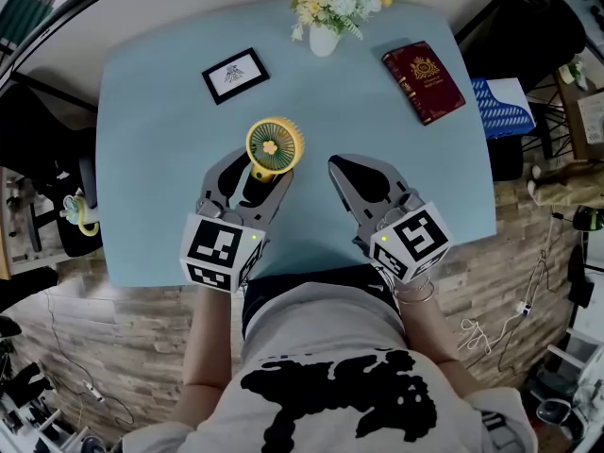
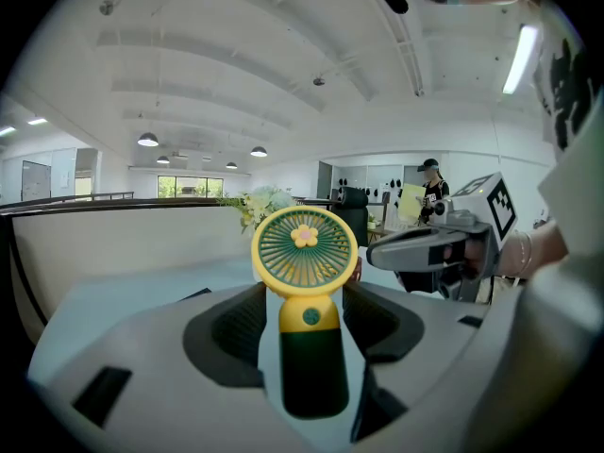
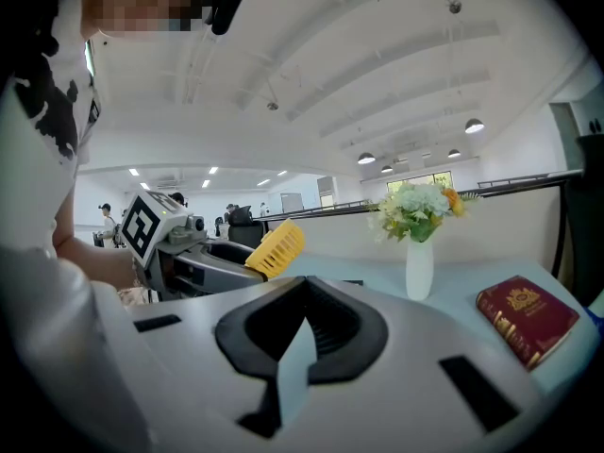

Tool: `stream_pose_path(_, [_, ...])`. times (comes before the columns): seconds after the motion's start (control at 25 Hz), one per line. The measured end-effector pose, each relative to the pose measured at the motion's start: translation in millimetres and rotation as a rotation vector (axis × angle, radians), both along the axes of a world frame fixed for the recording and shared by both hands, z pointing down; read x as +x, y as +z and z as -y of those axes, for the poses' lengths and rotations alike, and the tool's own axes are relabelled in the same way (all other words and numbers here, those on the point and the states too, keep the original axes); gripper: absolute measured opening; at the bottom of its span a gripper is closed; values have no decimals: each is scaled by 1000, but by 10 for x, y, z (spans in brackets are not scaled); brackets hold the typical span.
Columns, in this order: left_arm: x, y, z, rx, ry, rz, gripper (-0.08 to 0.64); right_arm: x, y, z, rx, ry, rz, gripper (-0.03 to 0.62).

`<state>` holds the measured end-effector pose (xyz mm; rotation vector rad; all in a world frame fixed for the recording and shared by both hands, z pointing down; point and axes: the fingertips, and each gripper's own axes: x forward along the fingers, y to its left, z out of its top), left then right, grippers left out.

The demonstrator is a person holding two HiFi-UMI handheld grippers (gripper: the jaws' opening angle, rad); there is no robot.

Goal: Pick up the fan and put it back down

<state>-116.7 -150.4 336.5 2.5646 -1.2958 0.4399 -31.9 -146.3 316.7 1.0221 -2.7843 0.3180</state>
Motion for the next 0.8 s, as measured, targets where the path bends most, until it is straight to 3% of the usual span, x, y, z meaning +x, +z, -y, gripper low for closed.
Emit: stream_pose_path(0.8, [213, 304, 221, -81, 149, 85, 264, 269, 251, 114, -54, 106, 3, 5])
